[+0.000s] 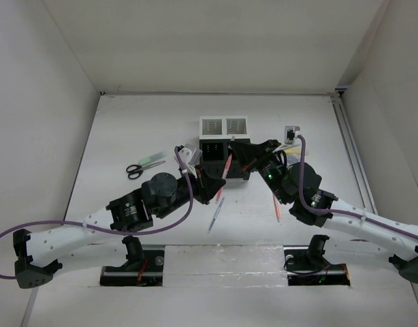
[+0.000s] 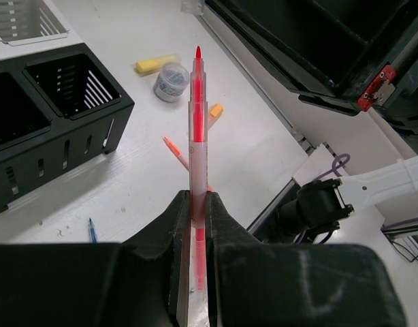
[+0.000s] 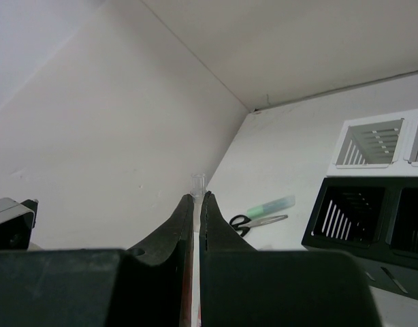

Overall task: Sort the stationery into containers
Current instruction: Close the pen cap on the pen.

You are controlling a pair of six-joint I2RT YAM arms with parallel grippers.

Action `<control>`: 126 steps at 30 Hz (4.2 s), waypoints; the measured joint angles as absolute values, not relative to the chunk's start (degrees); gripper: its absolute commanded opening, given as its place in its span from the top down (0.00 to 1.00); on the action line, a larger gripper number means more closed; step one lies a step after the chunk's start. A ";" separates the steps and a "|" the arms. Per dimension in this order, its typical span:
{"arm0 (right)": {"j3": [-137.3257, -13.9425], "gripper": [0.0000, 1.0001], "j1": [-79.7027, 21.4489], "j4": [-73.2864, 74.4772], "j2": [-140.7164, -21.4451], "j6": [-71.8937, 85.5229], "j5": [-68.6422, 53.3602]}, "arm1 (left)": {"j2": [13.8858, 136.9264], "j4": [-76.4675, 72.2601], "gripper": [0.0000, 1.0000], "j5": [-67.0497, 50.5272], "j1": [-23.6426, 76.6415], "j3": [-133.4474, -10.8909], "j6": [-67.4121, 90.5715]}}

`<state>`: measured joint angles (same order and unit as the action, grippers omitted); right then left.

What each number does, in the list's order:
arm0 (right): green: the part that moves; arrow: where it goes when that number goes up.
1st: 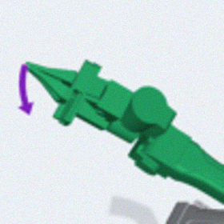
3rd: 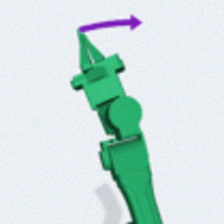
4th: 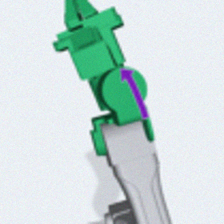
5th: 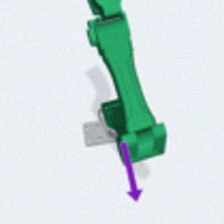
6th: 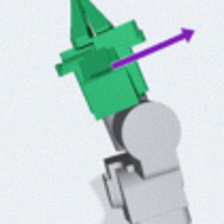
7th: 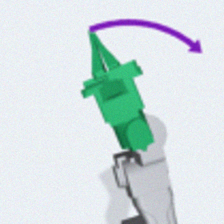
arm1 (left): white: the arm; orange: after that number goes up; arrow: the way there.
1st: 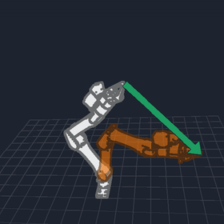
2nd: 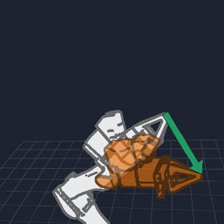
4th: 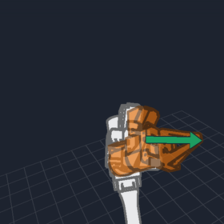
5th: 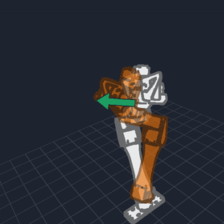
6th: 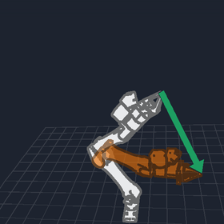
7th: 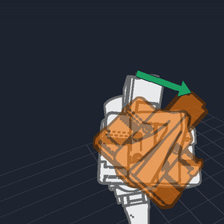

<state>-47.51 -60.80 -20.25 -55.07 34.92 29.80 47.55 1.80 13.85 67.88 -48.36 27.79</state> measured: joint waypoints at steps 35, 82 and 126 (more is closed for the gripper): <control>-47.37 1.00 -60.77 -20.69 -56.62 34.98 29.41 | 46.70 1.96 1.00 16.36 67.88 -48.36 27.20; -47.05 1.00 -60.27 -19.53 -57.82 39.11 20.43 | 43.97 1.41 1.00 23.16 68.58 -47.05 16.86; -44.18 0.79 -58.87 -25.65 -60.88 38.98 16.71 | 44.60 -5.02 1.00 28.67 68.90 -42.68 8.16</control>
<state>-44.18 -58.87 -25.65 -60.88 38.98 16.71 44.60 -5.02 28.67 68.90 -42.68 8.16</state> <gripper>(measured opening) 0.199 0.040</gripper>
